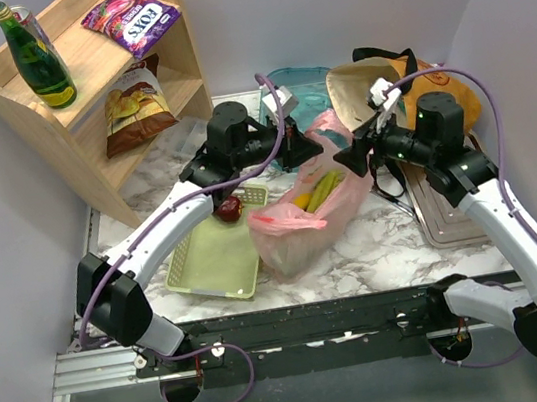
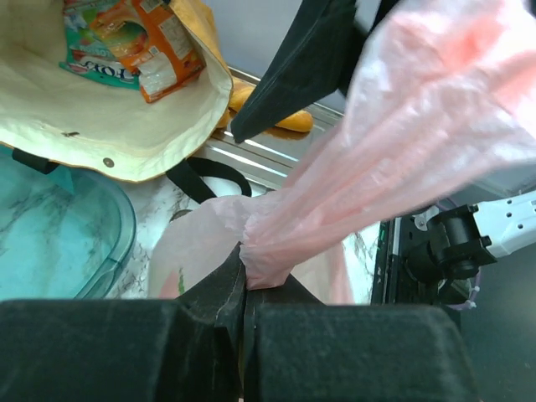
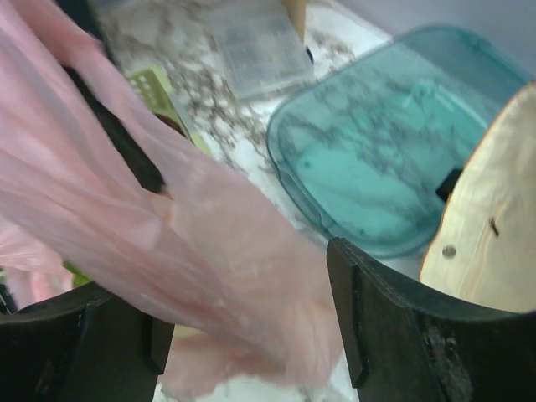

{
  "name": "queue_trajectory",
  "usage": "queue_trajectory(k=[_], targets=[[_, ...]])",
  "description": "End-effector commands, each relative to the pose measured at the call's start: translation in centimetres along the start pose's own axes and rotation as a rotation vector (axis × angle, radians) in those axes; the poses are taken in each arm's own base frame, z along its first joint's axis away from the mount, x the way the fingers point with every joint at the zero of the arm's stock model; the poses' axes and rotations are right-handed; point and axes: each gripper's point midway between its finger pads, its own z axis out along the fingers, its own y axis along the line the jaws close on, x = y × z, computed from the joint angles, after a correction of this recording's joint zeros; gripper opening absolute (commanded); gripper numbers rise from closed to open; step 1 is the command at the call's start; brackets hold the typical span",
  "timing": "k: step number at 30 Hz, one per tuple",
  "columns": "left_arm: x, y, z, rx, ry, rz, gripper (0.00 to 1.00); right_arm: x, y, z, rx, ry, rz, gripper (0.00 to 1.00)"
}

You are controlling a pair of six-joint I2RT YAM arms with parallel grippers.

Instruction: Untie the knot of the grocery bags and take out the mixed food

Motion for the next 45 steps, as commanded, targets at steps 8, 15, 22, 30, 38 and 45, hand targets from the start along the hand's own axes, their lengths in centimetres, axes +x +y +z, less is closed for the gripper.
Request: queue_trajectory(k=[8,15,22,30,38,45], targets=[[-1.7,2.7,-2.8,-0.143,-0.017,0.029,0.00,9.5,-2.6,-3.2,0.218,0.372,0.037,0.31],[-1.0,10.2,-3.1,-0.342,0.083,0.010,0.00,10.9,-0.4,-5.8,0.153,0.404,-0.020,0.02],[0.7,15.2,-3.6,-0.480,0.205,0.001,0.00,9.0,-1.9,-4.7,0.182,0.351,-0.092,0.01],[0.0,11.0,-4.8,-0.291,0.302,0.049,0.38,6.2,-2.2,-1.4,0.104,0.267,-0.085,0.16],[-0.4,4.4,-11.4,-0.178,0.315,0.207,0.92,2.9,-3.9,0.5,0.137,0.182,-0.116,0.03],[1.8,-2.1,-12.1,0.146,0.393,0.293,0.98,1.8,-5.4,3.1,0.136,0.155,-0.119,0.01]])
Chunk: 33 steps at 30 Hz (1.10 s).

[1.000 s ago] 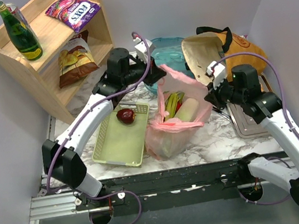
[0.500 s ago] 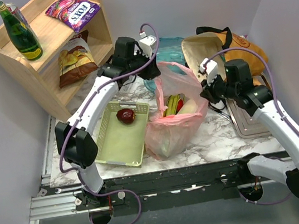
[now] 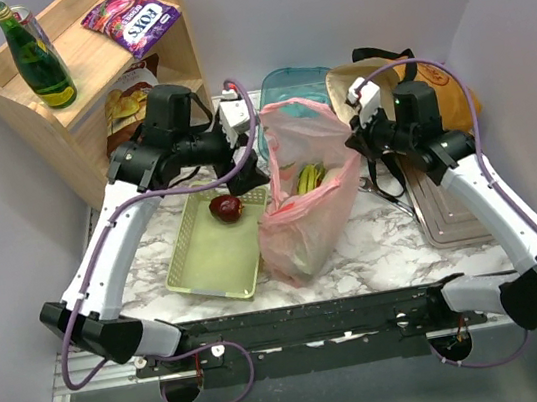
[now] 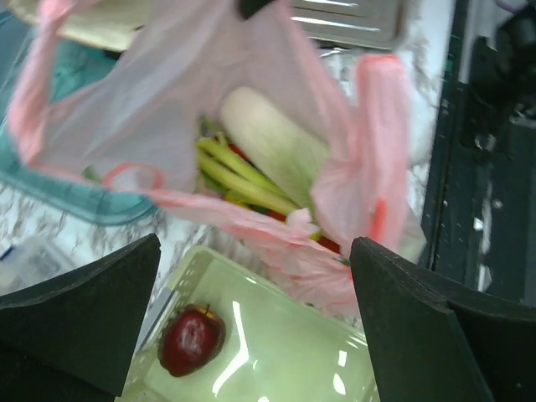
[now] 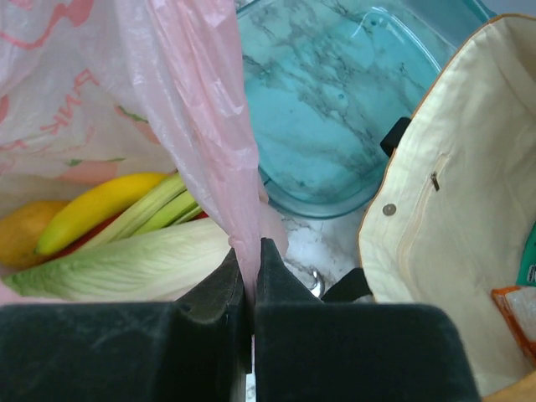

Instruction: Untie the knot of the grocery bags and take out the mixed food

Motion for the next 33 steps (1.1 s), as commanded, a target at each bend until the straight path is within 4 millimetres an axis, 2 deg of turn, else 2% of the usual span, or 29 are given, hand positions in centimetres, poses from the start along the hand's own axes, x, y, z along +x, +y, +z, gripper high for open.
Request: queue_trajectory(k=[1,5,8,10,11,12,13,14,16,17,19,23,27,30,33], targets=[[1.3,-4.8,1.4,0.282,0.064,0.042,0.98,-3.2,-1.2,1.0,0.013,-0.094,-0.020,0.03],[0.9,-6.7,3.8,0.349,0.102,0.045,0.98,-3.8,-1.1,1.1,0.003,-0.104,-0.003,0.06],[1.5,-8.0,6.0,0.335,0.133,0.048,0.99,-4.4,-0.8,0.6,-0.010,-0.118,0.012,0.08],[1.7,-8.6,7.1,0.326,0.140,0.055,0.98,-4.8,-0.5,0.1,-0.020,-0.125,0.020,0.15],[2.0,-8.9,7.5,0.325,0.152,0.054,0.94,-5.0,-0.3,-0.2,-0.027,-0.125,0.027,0.22],[2.1,-9.2,7.8,0.328,0.166,0.054,0.82,-5.5,-0.2,-0.7,-0.029,-0.134,0.029,0.31],[2.2,-9.6,7.7,0.345,0.176,0.050,0.64,-5.7,0.0,-1.2,-0.032,-0.136,0.036,0.40],[1.9,-10.0,7.4,0.363,0.182,0.048,0.36,-6.1,0.2,-1.8,-0.031,-0.144,0.037,0.51],[0.5,-10.9,6.1,0.397,0.151,0.056,0.02,-6.6,0.8,-3.1,-0.043,-0.156,0.045,0.72],[-0.3,-11.4,5.4,0.415,0.116,0.074,0.00,-6.9,1.5,-3.9,-0.073,-0.164,0.048,0.79],[-1.7,-12.2,4.0,0.425,0.029,0.123,0.00,-7.3,3.0,-5.1,-0.131,-0.183,0.059,0.84],[-2.9,-12.7,2.5,0.379,-0.100,0.212,0.00,-6.9,6.0,-7.3,-0.262,-0.182,0.038,0.87],[-4.8,-11.7,1.0,0.326,-0.230,0.238,0.00,-5.3,9.6,-9.4,-0.437,-0.156,0.003,0.88],[-6.1,-11.0,-0.1,0.266,-0.333,0.304,0.00,-4.1,10.8,-9.2,-0.503,-0.146,0.004,0.91],[-6.6,-11.1,-0.6,0.241,-0.371,0.380,0.00,-3.8,11.3,-8.3,-0.542,-0.170,-0.004,0.92]])
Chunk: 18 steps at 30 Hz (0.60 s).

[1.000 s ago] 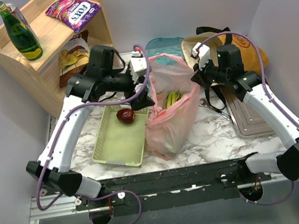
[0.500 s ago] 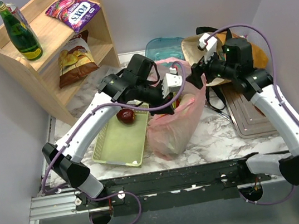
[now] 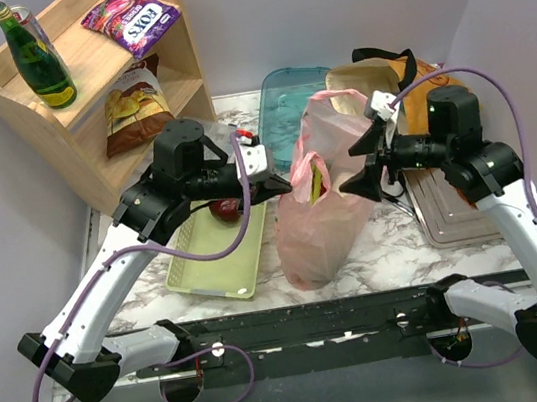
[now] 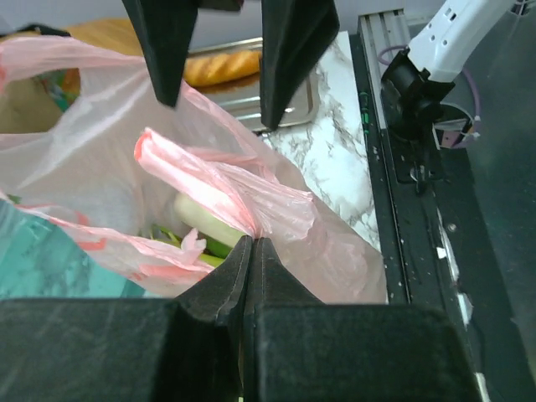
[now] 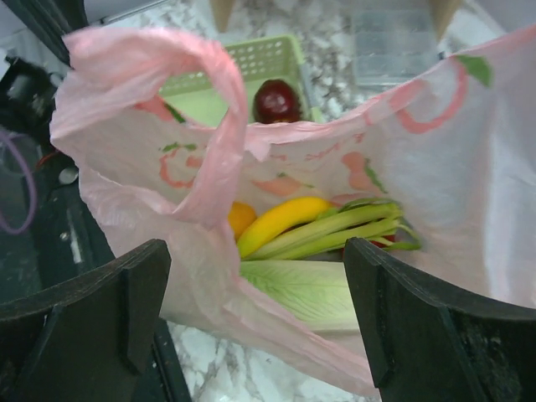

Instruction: Untie the knot of the grocery bags and take out the mixed food

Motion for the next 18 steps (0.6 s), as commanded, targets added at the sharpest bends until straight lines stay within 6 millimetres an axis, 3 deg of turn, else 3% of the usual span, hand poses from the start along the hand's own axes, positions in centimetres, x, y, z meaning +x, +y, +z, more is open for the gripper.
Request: queue_trajectory(k=[1,4,6,11,14,17,18], targets=[[-3.6,0.5,-0.2,-0.018,-0.135,0.177,0.00,1.8,2.3,1.3,-0.156,0.003,0.019,0.93],[-3.3,1.0,-0.1,-0.031,-0.112,0.196,0.00,2.5,3.5,2.3,-0.211,0.024,-0.034,0.93],[-3.3,1.1,-0.3,-0.041,-0.111,0.230,0.00,4.4,5.0,3.9,-0.247,0.066,-0.075,0.94],[-3.2,0.2,-0.7,-0.018,-0.109,0.267,0.00,6.7,3.8,6.0,-0.204,0.108,-0.090,0.94],[-2.3,-0.4,-1.3,-0.013,-0.078,0.322,0.00,7.1,3.0,6.0,-0.162,0.137,-0.087,0.50],[0.2,-2.1,-2.4,0.026,-0.002,0.430,0.00,7.1,1.5,5.0,-0.045,0.177,-0.074,0.06],[1.7,-3.1,-2.9,0.058,0.037,0.449,0.00,7.2,0.4,4.5,0.029,0.196,-0.069,0.01]])
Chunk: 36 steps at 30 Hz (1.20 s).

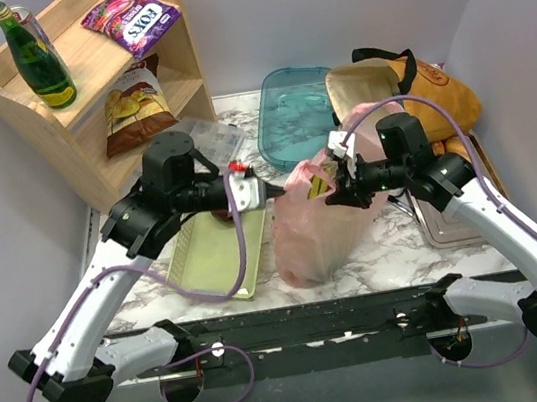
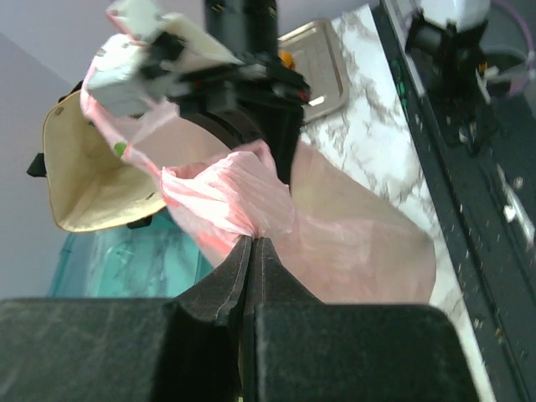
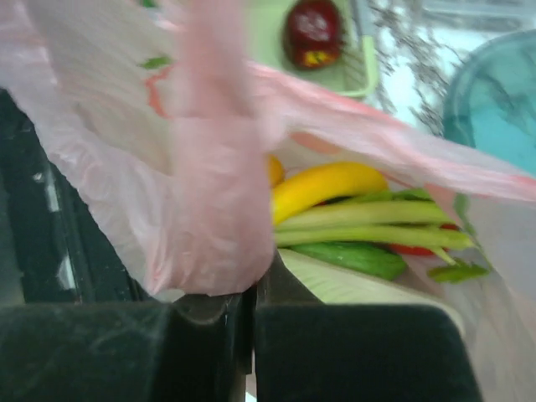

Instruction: Untie the knot of the grocery bags and take out the mixed food

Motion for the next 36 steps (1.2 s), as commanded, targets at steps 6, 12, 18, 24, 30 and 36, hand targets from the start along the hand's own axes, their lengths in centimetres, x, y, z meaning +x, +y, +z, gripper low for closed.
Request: queue_trajectory(k=[6,12,18,24,30,36], targets=[[10.8,-12.2,-4.8,0.402,0.255,0.361,0.00,-2.7,-6.0,-4.3,0.434,0.003,0.038,0.01],[16.4,-13.7,-4.4,0.449,0.406,0.311,0.07,-4.5,-3.5,-3.9,0.289,-0.052,0.006,0.01],[5.6,-6.3,-3.5,0.153,0.233,-0.016,0.75,-3.6,-2.0,-4.2,0.226,-0.025,-0.072,0.01],[2.6,1.0,-5.8,-0.073,0.137,-0.161,0.98,-2.7,-2.4,-5.3,0.271,0.016,-0.192,0.01],[-0.5,6.9,-3.5,-0.082,0.090,-0.256,0.88,-3.0,-2.8,-5.4,0.276,0.031,-0.251,0.01],[3.5,6.9,3.1,-0.065,0.286,-0.395,0.81,-3.7,-3.2,-5.9,0.305,0.014,-0.283,0.01]])
